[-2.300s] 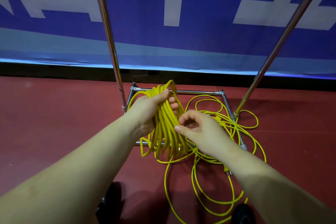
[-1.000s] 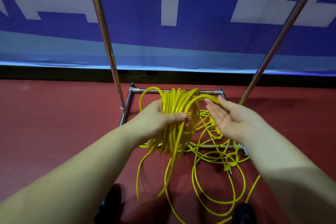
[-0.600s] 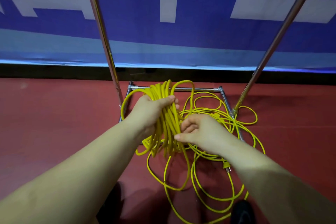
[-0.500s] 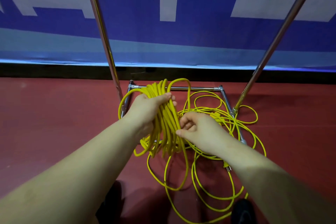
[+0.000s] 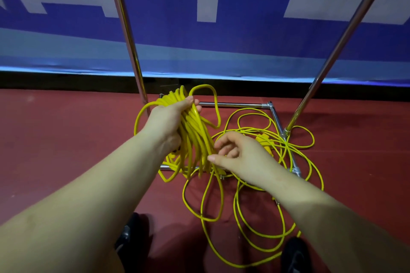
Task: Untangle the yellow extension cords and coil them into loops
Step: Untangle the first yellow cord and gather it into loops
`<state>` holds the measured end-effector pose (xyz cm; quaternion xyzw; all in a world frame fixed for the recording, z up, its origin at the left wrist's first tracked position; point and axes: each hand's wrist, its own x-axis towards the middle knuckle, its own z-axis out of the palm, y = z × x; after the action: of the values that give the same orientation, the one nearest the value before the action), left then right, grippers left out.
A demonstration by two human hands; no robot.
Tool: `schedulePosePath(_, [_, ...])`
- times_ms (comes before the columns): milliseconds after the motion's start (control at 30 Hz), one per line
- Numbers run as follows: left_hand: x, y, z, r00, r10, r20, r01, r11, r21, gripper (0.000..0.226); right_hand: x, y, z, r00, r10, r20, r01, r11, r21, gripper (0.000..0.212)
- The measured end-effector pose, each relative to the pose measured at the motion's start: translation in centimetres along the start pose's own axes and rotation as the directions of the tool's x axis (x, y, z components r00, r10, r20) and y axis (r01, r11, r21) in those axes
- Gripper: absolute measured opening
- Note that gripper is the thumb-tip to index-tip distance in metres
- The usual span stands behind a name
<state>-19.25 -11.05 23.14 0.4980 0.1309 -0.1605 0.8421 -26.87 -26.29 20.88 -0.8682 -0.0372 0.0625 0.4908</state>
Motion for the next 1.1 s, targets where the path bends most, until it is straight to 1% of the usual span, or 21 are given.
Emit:
schedulePosePath(100, [-0.2,-0.5,0.5,1.0,-0.025,0.013,0.025,0.999,-0.039,0.02,-0.1,-0.4,0.4,0.997,-0.059,-0.041,0.057,0.997,-0.051,0.026])
schedulePosePath(167, [-0.3,-0.6,0.6,1.0,-0.018,0.012,0.019,0.998,-0.063,0.022,0.0,-0.7,0.3,0.998,-0.065,-0.028,0.061,0.991,-0.122,0.025])
schedulePosePath(200, [-0.2,-0.5,0.5,1.0,-0.012,0.003,0.013,0.997,-0.071,0.021,0.0,-0.8,0.2,0.999,-0.04,0.016,0.042,0.991,-0.13,0.024])
schedulePosePath(233, [-0.1,-0.4,0.4,1.0,-0.005,-0.009,0.004,0.997,-0.076,0.019,-0.1,-0.9,-0.1,0.995,0.0,0.097,0.011,0.993,-0.116,0.023])
schedulePosePath(267, [0.0,-0.1,0.2,1.0,0.005,-0.023,-0.007,0.997,-0.08,0.017,-0.2,-0.8,-0.3,0.976,0.051,0.21,-0.024,0.991,-0.13,0.022])
schedulePosePath(300, [0.2,0.2,-0.1,0.999,0.018,-0.036,-0.021,0.996,-0.087,0.016,-0.5,-0.7,-0.5,0.939,0.111,0.326,-0.043,0.977,-0.207,0.022])
schedulePosePath(333, [0.4,0.6,-0.4,0.998,0.03,-0.048,-0.035,0.995,-0.097,0.016,-0.7,-0.5,-0.6,0.893,0.173,0.415,-0.029,0.943,-0.332,0.021])
schedulePosePath(367, [0.6,0.9,-0.7,0.997,0.04,-0.059,-0.046,0.993,-0.112,0.014,-0.9,-0.1,-0.8,0.859,0.224,0.461,0.005,0.896,-0.445,0.021])
schedulePosePath(400, [0.8,1.2,-1.1,0.996,0.049,-0.073,-0.058,0.99,-0.129,0.013,-1.1,0.3,-1.0,0.846,0.249,0.472,0.038,0.854,-0.518,0.021])
schedulePosePath(433, [1.0,1.5,-1.4,0.994,0.059,-0.088,-0.071,0.987,-0.142,0.012,-1.1,0.7,-1.2,0.853,0.254,0.456,0.041,0.839,-0.543,0.023])
schedulePosePath(467, [1.0,1.7,-1.7,0.992,0.071,-0.1,-0.085,0.985,-0.147,0.011,-1.1,1.1,-1.5,0.874,0.245,0.419,0.015,0.85,-0.526,0.025])
schedulePosePath(533, [1.0,1.7,-1.8,0.989,0.094,-0.117,-0.109,0.985,-0.134,0.014,-0.7,1.4,-2.4,0.938,0.199,0.285,-0.07,0.91,-0.408,0.023])
schedulePosePath(600, [1.0,1.6,-1.9,0.988,0.101,-0.116,-0.109,0.992,-0.062,0.014,-0.3,1.3,-3.3,0.985,0.149,0.088,-0.13,0.972,-0.196,0.022])
schedulePosePath(667, [0.8,1.3,-1.8,0.995,0.068,-0.071,-0.066,0.997,0.025,0.013,0.1,0.7,-4.1,0.985,0.156,-0.078,-0.149,0.986,0.08,0.026])
schedulePosePath(700, [0.7,1.1,-1.7,0.999,0.034,-0.037,-0.031,0.997,0.064,0.016,0.2,0.3,-4.5,0.977,0.171,-0.131,-0.147,0.973,0.176,0.025])
schedulePosePath(733, [0.6,0.9,-1.7,1.0,0.0,-0.008,0.001,0.995,0.101,0.016,0.3,0.0,-4.7,0.968,0.19,-0.165,-0.15,0.962,0.227,0.024])
schedulePosePath(767, [0.4,0.7,-1.5,0.999,-0.027,0.018,0.024,0.991,0.129,0.015,0.3,-0.2,-5.0,0.96,0.209,-0.185,-0.162,0.957,0.242,0.021])
schedulePosePath(867, [-0.4,0.3,-0.8,0.992,-0.066,0.103,0.047,0.983,0.178,0.015,0.3,0.0,-5.4,0.941,0.249,-0.23,-0.211,0.961,0.177,0.015])
schedulePosePath(933, [-1.2,0.0,-0.1,0.982,-0.096,0.16,0.062,0.976,0.208,0.019,0.5,0.0,-5.4,0.938,0.271,-0.215,-0.225,0.951,0.213,0.017])
schedulePosePath(1000, [-1.9,-0.5,0.6,0.967,-0.126,0.22,0.074,0.97,0.231,0.021,0.6,-0.5,-5.2,0.94,0.309,-0.144,-0.243,0.904,0.351,0.021])
schedulePosePath(1100, [-2.3,-1.5,1.5,0.95,-0.162,0.267,0.078,0.951,0.3,0.017,0.7,-1.5,-5.0,0.947,0.322,0.004,-0.265,0.773,0.576,0.028])
